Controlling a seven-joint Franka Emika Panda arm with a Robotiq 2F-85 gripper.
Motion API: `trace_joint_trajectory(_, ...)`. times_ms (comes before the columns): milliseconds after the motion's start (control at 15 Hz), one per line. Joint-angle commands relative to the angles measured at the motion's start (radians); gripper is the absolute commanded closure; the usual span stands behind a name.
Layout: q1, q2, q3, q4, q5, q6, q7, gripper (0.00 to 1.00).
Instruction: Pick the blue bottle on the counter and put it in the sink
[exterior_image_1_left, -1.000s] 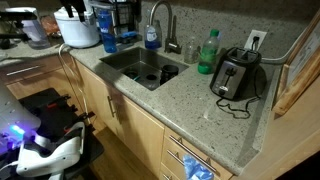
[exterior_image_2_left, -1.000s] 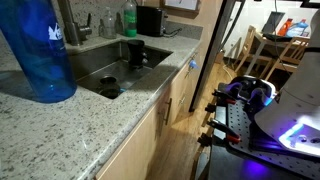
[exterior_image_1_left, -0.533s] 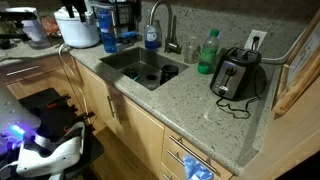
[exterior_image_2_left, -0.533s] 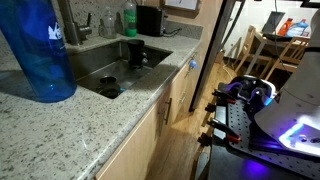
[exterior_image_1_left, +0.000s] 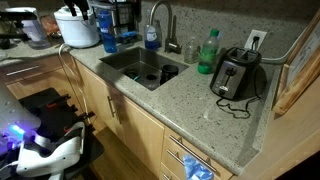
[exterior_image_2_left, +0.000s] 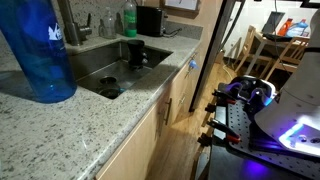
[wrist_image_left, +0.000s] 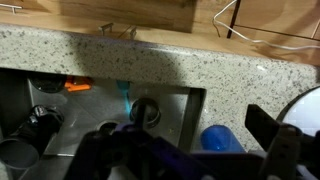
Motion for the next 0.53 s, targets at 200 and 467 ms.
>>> trace_joint_trajectory(200, 0.014, 0.057, 0.017, 0.11, -0.029, 0.028, 0.01, 0.0)
trace_joint_trajectory(467, 0.022, 0.137, 0.049, 0.222, -0.042, 0.014, 0.04, 0.0)
